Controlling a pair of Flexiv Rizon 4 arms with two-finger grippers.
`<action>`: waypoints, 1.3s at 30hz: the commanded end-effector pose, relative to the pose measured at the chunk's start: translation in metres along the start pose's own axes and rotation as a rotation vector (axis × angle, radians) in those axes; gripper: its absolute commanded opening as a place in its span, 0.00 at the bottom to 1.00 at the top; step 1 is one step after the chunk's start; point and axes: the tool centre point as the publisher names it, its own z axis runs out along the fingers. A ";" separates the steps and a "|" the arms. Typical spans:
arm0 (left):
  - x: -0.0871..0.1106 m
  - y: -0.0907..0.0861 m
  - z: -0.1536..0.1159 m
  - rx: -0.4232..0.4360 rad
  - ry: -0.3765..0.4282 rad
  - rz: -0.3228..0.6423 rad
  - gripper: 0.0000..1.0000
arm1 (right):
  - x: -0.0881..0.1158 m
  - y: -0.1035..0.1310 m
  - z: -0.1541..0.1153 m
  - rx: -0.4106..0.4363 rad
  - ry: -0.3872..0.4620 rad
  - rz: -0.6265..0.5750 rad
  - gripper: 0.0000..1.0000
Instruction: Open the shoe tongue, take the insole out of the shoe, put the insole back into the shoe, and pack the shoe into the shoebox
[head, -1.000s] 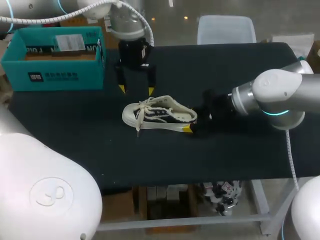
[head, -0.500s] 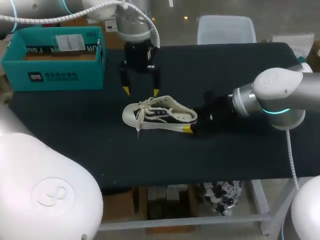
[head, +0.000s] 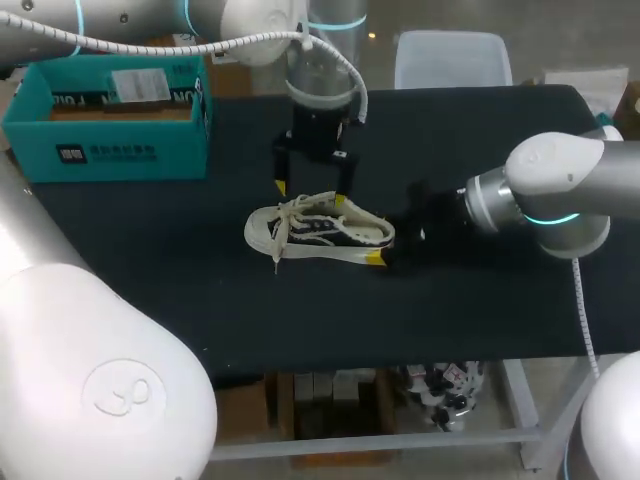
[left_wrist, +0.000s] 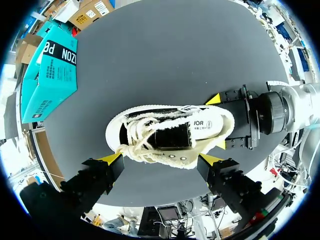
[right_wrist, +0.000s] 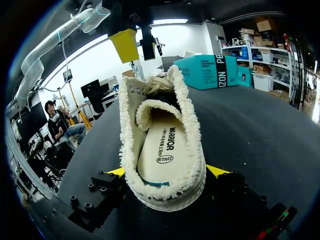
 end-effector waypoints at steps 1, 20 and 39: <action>0.006 -0.012 0.009 -0.014 -0.031 -0.001 1.00 | -0.003 -0.009 0.004 -0.002 0.008 0.001 0.00; 0.028 -0.010 0.035 -0.052 -0.054 -0.012 0.79 | -0.003 -0.009 0.004 -0.002 0.008 0.001 0.00; 0.038 -0.014 0.059 -0.054 -0.103 -0.018 0.67 | -0.003 -0.009 0.004 -0.002 0.008 0.001 0.00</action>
